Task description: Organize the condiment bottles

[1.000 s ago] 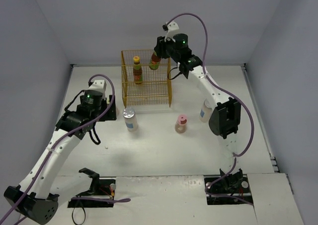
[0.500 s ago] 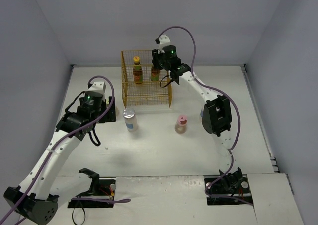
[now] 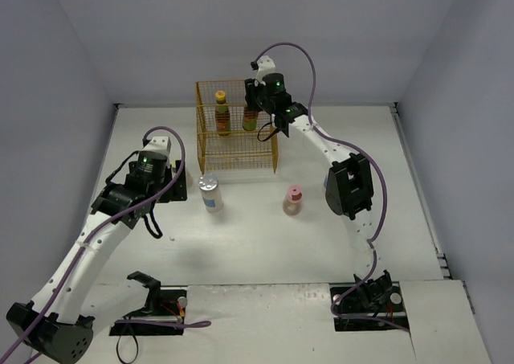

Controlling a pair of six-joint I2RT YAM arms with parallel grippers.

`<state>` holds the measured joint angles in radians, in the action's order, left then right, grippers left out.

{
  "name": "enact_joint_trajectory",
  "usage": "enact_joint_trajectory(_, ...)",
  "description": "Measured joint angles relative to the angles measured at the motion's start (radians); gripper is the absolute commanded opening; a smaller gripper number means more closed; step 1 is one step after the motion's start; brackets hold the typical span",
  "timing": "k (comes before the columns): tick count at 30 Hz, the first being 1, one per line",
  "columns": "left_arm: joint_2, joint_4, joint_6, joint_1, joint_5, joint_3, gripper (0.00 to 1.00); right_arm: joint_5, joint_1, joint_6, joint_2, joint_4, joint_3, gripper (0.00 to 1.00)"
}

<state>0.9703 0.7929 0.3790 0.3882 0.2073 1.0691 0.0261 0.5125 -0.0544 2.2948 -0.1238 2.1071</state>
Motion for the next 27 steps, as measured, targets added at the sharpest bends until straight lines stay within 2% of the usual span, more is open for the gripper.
enact_joint_trajectory(5,0.0,0.005,0.0,0.0,0.0,0.0,0.77,0.0,0.0,0.0,0.0,-0.006,0.001,0.45)
enact_joint_trajectory(13,0.0,0.005,0.0,0.0,0.0,0.0,0.77,0.001,0.012,0.0,0.0,-0.042,0.033,0.48)
enact_joint_trajectory(19,0.0,0.005,0.0,0.0,0.0,0.0,0.77,0.003,0.014,0.002,0.0,-0.046,0.037,0.61)
enact_joint_trajectory(22,0.0,0.005,0.0,0.0,0.0,0.0,0.77,0.011,0.019,0.004,-0.001,-0.045,0.036,0.76)
enact_joint_trajectory(27,0.0,0.003,-0.001,0.0,-0.014,0.0,0.77,0.039,0.022,0.016,-0.067,-0.044,-0.031,0.83)
